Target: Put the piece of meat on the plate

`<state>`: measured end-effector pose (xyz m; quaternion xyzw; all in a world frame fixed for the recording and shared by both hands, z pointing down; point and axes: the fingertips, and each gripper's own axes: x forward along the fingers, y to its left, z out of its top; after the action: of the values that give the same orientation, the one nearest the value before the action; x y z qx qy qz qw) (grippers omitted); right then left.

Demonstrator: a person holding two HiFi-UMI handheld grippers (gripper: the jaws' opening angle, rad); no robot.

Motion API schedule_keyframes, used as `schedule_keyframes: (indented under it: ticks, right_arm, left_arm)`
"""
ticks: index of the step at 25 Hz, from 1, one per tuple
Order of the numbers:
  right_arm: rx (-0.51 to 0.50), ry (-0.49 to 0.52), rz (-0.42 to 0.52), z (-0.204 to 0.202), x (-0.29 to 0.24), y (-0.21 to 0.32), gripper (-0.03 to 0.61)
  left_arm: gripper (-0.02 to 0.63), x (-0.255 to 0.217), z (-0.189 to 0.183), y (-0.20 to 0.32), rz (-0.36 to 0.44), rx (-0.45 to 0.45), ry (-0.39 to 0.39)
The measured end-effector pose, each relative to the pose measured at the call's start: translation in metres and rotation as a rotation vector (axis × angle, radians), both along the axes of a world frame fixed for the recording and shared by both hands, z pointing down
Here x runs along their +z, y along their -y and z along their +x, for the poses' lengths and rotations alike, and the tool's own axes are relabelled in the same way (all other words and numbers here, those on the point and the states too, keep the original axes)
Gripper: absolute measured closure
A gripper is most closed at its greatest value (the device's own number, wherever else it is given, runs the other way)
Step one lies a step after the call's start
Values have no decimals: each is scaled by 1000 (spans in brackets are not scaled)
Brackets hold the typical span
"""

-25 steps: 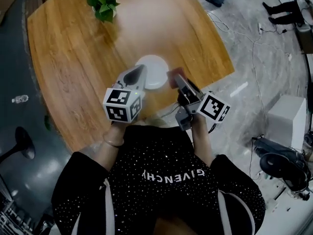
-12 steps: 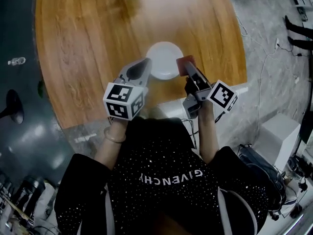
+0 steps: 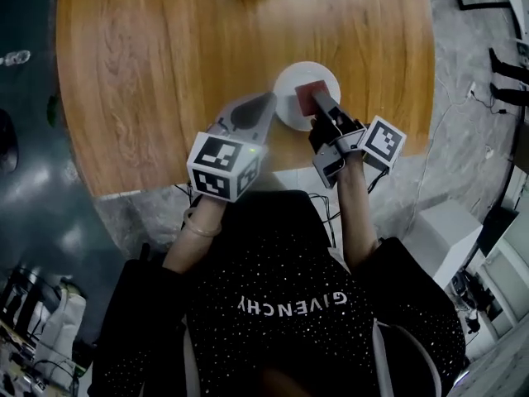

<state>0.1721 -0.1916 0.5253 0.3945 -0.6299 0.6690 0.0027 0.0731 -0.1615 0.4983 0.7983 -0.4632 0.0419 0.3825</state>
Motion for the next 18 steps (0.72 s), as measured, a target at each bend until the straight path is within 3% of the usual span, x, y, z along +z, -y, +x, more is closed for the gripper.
schedule_keyframes:
  ticks: [6,12,18]
  right_arm:
    - [26,25,-81,-12,15,8,483]
    - [112,70,-173,1,28,7,476]
    - [117,84,-202,-9,21,0,314]
  left_arm:
    - [606,2,-19,1,-14,-50,-29]
    - [606,-2,-11,1,-8,-34,-44]
    - [606,-4,-12,-2,-3,9,-47]
